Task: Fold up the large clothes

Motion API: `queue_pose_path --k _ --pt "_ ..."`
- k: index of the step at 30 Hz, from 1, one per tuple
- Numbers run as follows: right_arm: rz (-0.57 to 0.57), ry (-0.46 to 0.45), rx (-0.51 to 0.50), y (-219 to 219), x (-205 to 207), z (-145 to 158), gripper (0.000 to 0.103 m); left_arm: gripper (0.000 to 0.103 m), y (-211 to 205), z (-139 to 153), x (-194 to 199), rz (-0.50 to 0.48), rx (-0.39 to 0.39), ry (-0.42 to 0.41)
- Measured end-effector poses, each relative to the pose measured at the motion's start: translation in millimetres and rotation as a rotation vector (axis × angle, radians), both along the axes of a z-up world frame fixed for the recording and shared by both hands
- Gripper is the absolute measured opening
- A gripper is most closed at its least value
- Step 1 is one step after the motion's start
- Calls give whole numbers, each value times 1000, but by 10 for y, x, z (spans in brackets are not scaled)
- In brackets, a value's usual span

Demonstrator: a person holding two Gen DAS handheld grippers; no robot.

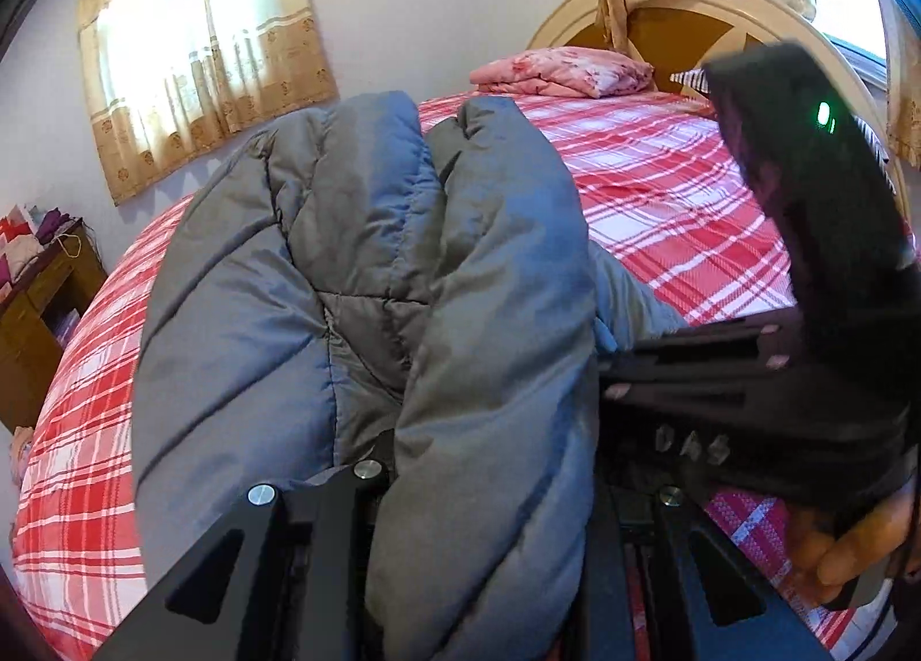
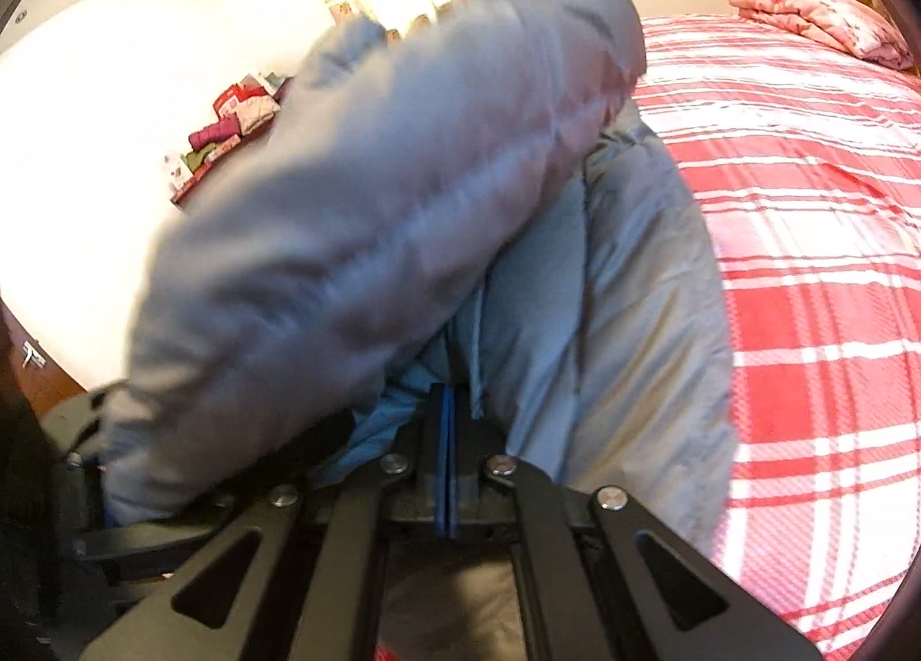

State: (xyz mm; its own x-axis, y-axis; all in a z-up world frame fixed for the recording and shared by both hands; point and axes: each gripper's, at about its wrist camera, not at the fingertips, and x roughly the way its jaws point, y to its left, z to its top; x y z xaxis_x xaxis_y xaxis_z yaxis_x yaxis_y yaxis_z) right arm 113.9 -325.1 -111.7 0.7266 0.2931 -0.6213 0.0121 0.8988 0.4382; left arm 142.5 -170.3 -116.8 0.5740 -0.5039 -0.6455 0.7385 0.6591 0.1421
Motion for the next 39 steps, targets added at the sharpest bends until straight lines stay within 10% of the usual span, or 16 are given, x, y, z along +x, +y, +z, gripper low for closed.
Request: queue_pose_path --k 6,9,11,17,21,23,29,39 --pt "-69 5 129 -518 -330 38 11 24 -71 -108 -8 15 31 -13" --pt "-129 -2 155 -707 -414 72 26 24 -107 -144 -5 36 42 -22" --pt "-172 -8 197 -842 -425 70 55 24 -126 -169 -19 40 52 -34" --pt "-184 -58 262 -893 -195 347 67 24 -200 -207 -79 59 64 -80" --pt "-139 -3 181 -635 281 313 64 24 -250 -222 -115 69 66 -96" --pt "-86 51 143 -556 579 153 27 24 -300 -204 -144 71 77 -112" --pt "58 81 37 -355 966 -29 17 23 -585 -20 -348 2 52 -153" --pt "83 122 154 -683 1034 -599 8 23 -1065 -443 -280 -80 61 -78"
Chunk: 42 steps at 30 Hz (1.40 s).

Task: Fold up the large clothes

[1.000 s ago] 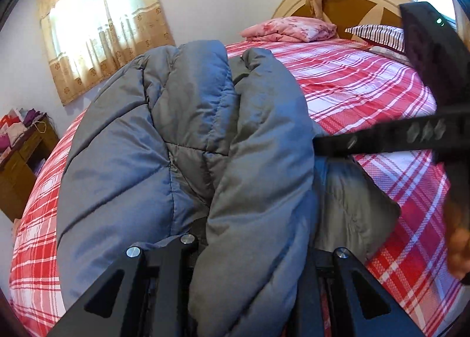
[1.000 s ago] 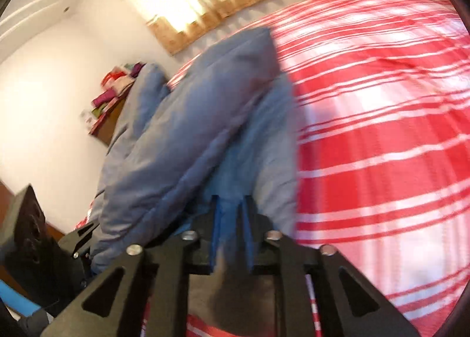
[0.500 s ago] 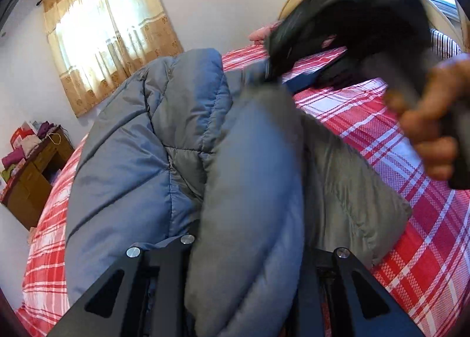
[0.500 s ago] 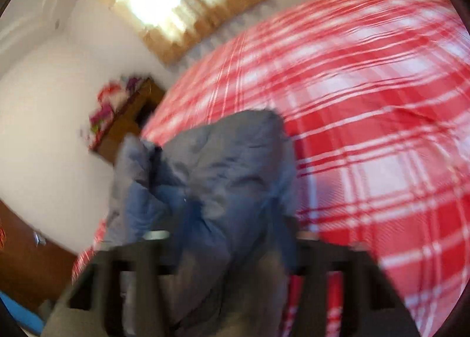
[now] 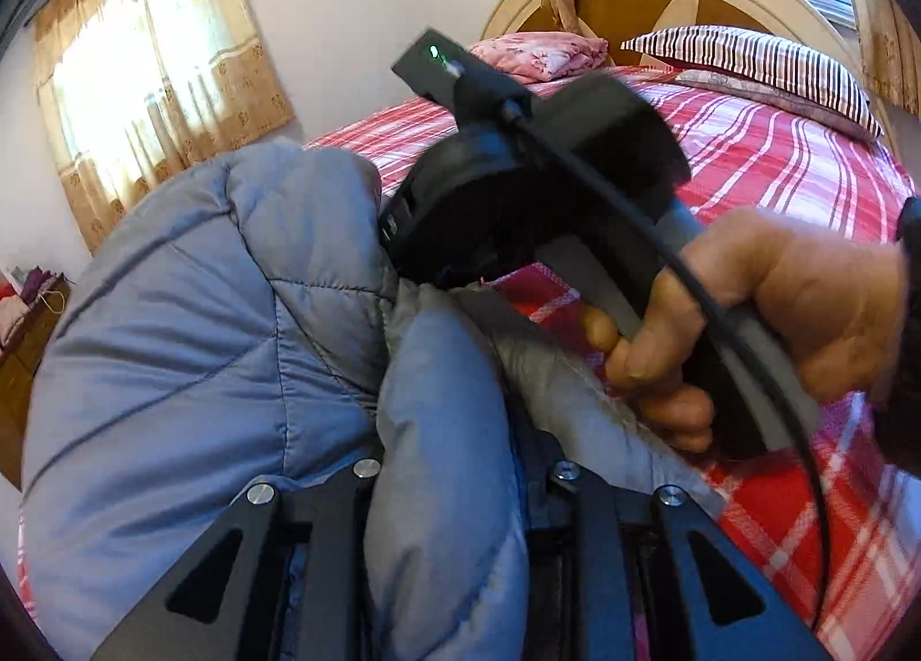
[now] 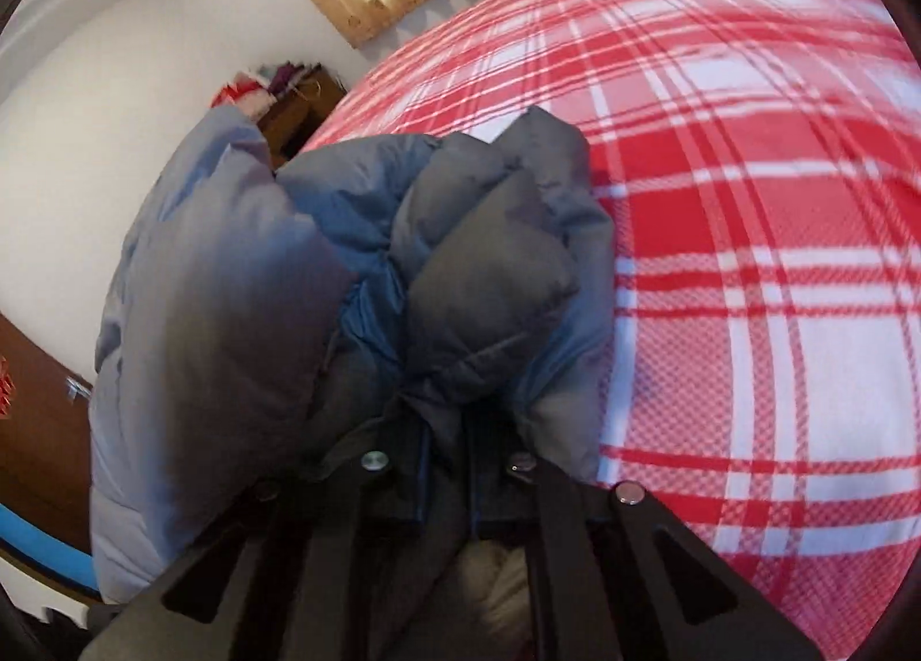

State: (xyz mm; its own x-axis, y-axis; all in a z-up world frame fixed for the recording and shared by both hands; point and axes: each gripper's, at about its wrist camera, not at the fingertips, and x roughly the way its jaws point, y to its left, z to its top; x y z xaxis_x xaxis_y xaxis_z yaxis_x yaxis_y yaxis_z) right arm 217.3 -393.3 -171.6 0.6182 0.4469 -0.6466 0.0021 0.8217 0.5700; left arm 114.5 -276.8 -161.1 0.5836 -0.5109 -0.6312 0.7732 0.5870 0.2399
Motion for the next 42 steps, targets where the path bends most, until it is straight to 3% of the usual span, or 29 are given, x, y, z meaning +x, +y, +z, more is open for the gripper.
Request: queue_pose_path --k 4,9,10,13,14,19,21,23,30,33,36,42 --pt "-20 -1 -14 -71 -160 92 16 23 -28 -24 32 -6 -4 31" --pt "-63 -24 -55 -166 -502 326 34 23 -51 -28 32 -5 2 36" --pt "-64 -38 -60 -175 -563 373 39 23 -56 -27 31 -5 2 37" --pt "-73 -106 -49 -174 -734 568 70 23 -69 -25 26 -3 4 35" --pt "-70 -125 -45 -159 -751 611 72 23 -65 -24 26 -3 5 33" --pt "15 -112 -94 147 -475 587 69 23 -15 1 19 -2 5 34" --pt "48 -80 -145 271 -344 487 45 23 -16 1 19 -2 3 36" --pt "55 -62 -174 303 -277 411 32 23 7 12 23 -5 -2 42" --pt "67 -18 -205 290 -292 232 27 24 253 143 -226 -46 -16 13" --pt "65 -27 -203 298 -319 184 27 25 486 243 -418 -66 -7 -12" --pt "71 -36 -212 350 -340 166 27 25 695 322 -485 -63 -3 18" --pt "45 -39 -197 311 -357 118 26 25 1329 649 -720 -107 -68 23"
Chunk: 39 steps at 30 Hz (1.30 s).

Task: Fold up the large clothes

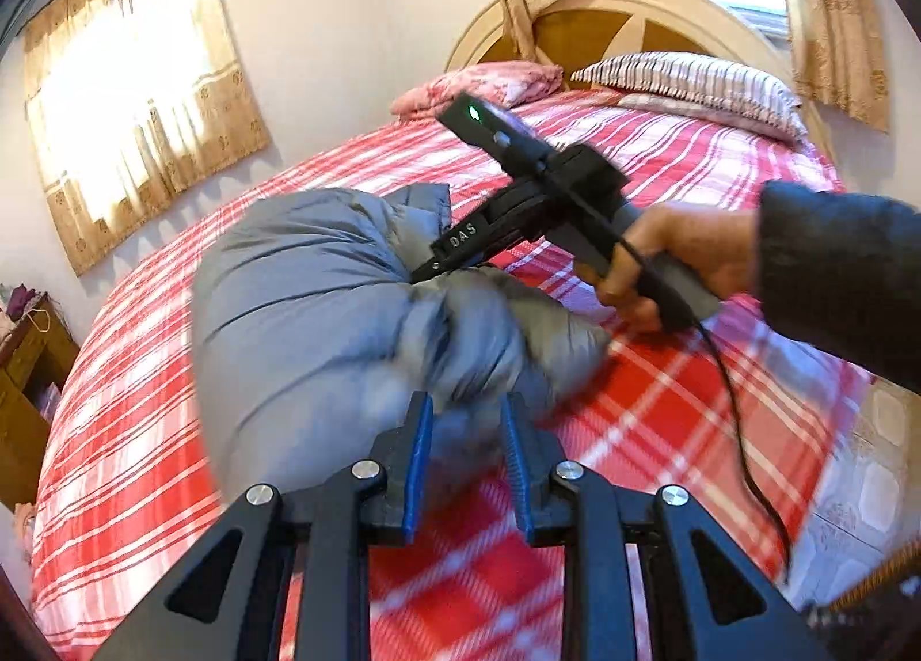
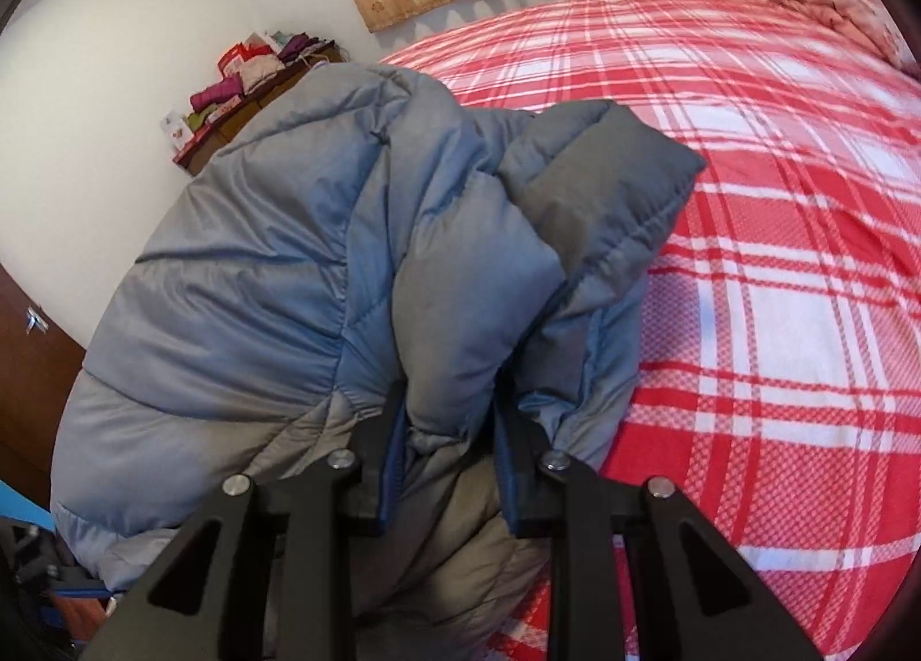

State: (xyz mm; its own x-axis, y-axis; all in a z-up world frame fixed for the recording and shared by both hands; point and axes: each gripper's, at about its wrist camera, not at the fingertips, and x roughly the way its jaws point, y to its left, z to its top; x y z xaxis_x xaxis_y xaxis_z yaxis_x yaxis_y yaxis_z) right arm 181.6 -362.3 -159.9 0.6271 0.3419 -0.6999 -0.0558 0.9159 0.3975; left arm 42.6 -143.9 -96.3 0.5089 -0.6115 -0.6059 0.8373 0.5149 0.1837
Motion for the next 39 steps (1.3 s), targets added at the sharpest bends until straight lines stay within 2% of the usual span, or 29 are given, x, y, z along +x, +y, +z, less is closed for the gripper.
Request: queue_pose_path --k 3,5,6,8,9,11,13,15,18,20,24,28,32,33,35,39 --pt "0 -7 -18 35 -11 10 26 25 424 184 239 56 -92 105" --pt "-1 -7 -20 45 -12 13 26 27 681 319 560 155 -184 186" --pt "-3 -7 -19 47 -17 8 27 36 824 385 822 248 -242 225" --pt "-7 -7 -27 71 -32 13 27 55 959 440 1235 382 -291 289" --pt "-10 -5 -35 79 -38 19 27 55 1003 433 1485 450 -314 332" --pt "-17 -4 -52 112 -51 32 27 55 967 375 1896 509 -331 412" --pt "-22 -5 -66 136 -71 41 27 55 748 285 2143 537 -291 430" --pt "-28 -6 -61 140 -90 36 27 55 459 206 2279 554 -215 390" --pt "-44 -3 -43 145 -101 35 27 55 119 117 2325 561 -170 348" --pt "-48 -2 -43 154 -104 37 27 55 19 53 2329 576 -140 301" --pt "-34 0 -36 159 -90 42 27 55 -49 -157 2363 580 -61 257" --pt "-10 1 -28 119 -67 37 26 56 -187 -337 2224 578 34 100" --pt "-20 2 4 74 -38 4 26 55 -400 -504 2090 619 109 -75" --pt "-24 1 4 74 -32 1 26 55 -430 -550 2089 630 123 -98" --pt "-26 3 -4 91 -13 3 26 51 -468 -596 2096 629 148 -116" --pt "-19 6 -10 91 7 -6 27 50 -449 -658 2125 624 149 -108"
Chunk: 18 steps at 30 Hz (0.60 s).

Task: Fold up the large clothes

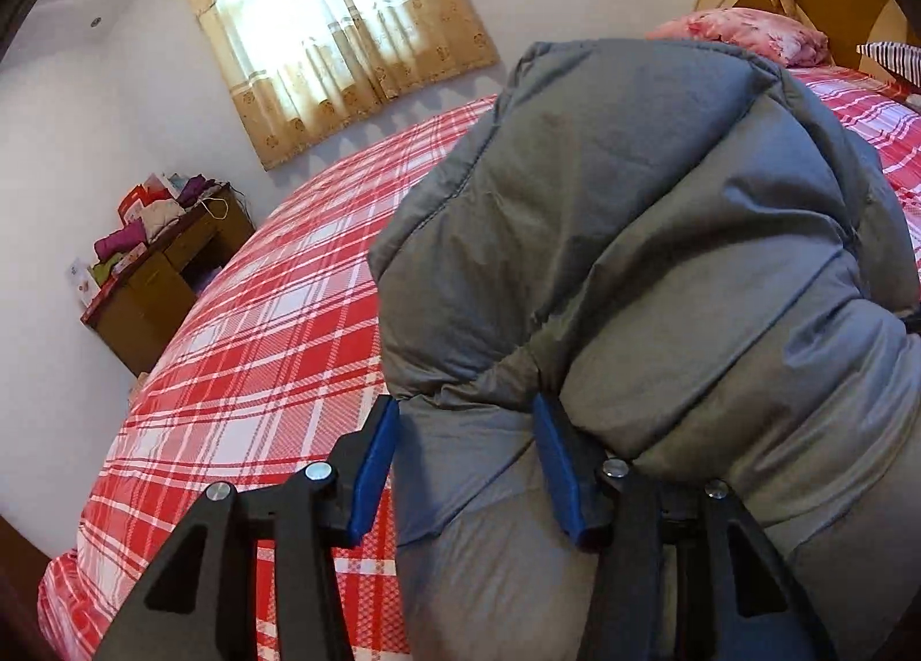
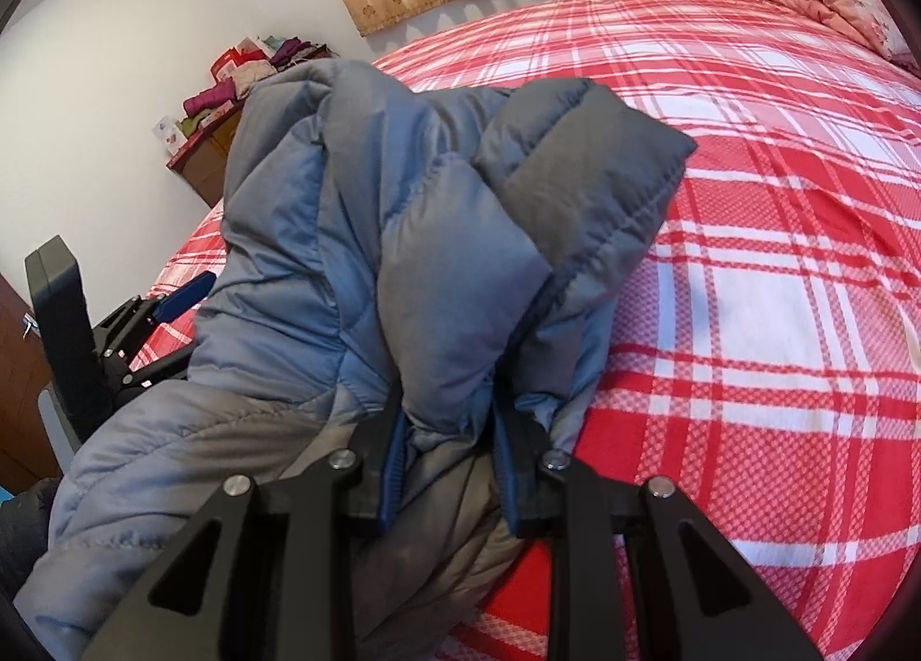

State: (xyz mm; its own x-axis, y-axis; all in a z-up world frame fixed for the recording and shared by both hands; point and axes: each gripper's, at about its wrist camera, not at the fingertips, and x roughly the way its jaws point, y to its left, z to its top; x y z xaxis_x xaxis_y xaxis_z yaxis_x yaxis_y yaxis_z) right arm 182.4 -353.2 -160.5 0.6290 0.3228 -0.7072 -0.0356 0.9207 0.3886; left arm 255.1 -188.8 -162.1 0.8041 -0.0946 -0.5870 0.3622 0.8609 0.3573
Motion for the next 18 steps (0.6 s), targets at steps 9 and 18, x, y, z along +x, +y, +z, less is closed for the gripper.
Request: queue_pose_path --k 9,18 --pt "-77 52 -37 113 4 137 28 50 -23 18 -37 8 26 -11" --pt "-280 25 20 -12 -40 858 36 50 -80 40 -96 14 42 -23"
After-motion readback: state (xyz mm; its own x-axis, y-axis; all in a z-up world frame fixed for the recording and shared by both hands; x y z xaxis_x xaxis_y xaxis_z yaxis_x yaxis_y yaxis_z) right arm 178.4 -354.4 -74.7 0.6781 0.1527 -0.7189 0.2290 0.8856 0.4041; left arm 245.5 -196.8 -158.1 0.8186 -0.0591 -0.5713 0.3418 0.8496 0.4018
